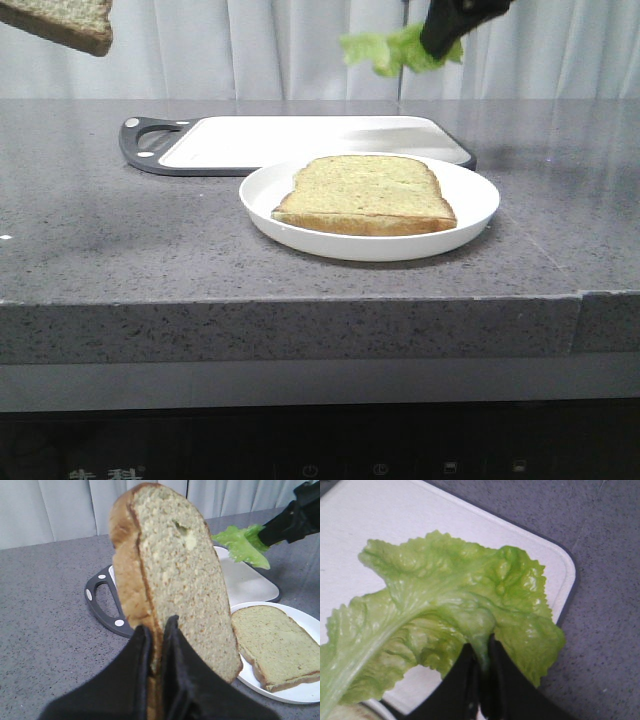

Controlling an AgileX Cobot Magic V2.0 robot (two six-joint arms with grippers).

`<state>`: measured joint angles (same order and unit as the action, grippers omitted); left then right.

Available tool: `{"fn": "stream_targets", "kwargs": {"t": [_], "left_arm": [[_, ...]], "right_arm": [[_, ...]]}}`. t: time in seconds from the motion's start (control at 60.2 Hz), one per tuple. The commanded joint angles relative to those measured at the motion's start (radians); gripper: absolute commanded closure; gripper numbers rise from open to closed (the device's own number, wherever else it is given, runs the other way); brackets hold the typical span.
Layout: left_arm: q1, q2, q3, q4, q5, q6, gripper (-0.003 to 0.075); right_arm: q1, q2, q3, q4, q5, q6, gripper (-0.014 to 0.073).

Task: Left arm grabs bread, right arm adds lettuce
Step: 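Carry the lettuce onto the bottom bread slice and release it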

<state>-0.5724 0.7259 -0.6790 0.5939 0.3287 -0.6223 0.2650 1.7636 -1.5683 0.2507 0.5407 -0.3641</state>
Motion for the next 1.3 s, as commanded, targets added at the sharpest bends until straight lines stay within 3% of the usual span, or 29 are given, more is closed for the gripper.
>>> {"fn": "stream_targets", "kwargs": {"t": [0.0,0.183,0.316,0.681,0.93,1.047,1.146,1.279], "left_arm": [[0.001,-0.005,-0.029,-0.006,-0.069,-0.009,0.0741],[0.001,-0.005,-0.029,-0.009,-0.069,-0.009,0.0741],[0.001,-0.005,-0.029,-0.009,-0.069,-0.009,0.0741],[0.001,-0.005,-0.029,-0.009,-0.069,-0.009,0.0741],[0.001,-0.005,-0.029,-0.009,-0.069,-0.009,0.0741],[0.001,-0.005,-0.029,-0.009,-0.069,-0.009,0.0741],[0.001,-0.005,-0.029,-0.009,-0.069,-0.009,0.0741],[0.001,-0.005,-0.029,-0.009,-0.069,-0.009,0.0741]], "right_arm": [[0.041,-0.184,0.131,0.05,-0.155,-0.008,0.0655],[0.14,-0.354,0.421,0.073,-0.28,-0.001,0.0655],[0.177,-0.388,0.541,0.113,-0.362,0.001,0.0655],[0.178,-0.294,0.575,0.193,-0.405,0.001,0.061],[0.178,-0.296,0.575,0.199,-0.358,0.001,0.044],[0.178,-0.304,0.575,0.199,-0.357,0.001,0.0296],[0.178,-0.321,0.575,0.2,-0.356,0.001,0.0092],[0.178,-0.363,0.575,0.2,-0.346,0.001,-0.0035]]}}
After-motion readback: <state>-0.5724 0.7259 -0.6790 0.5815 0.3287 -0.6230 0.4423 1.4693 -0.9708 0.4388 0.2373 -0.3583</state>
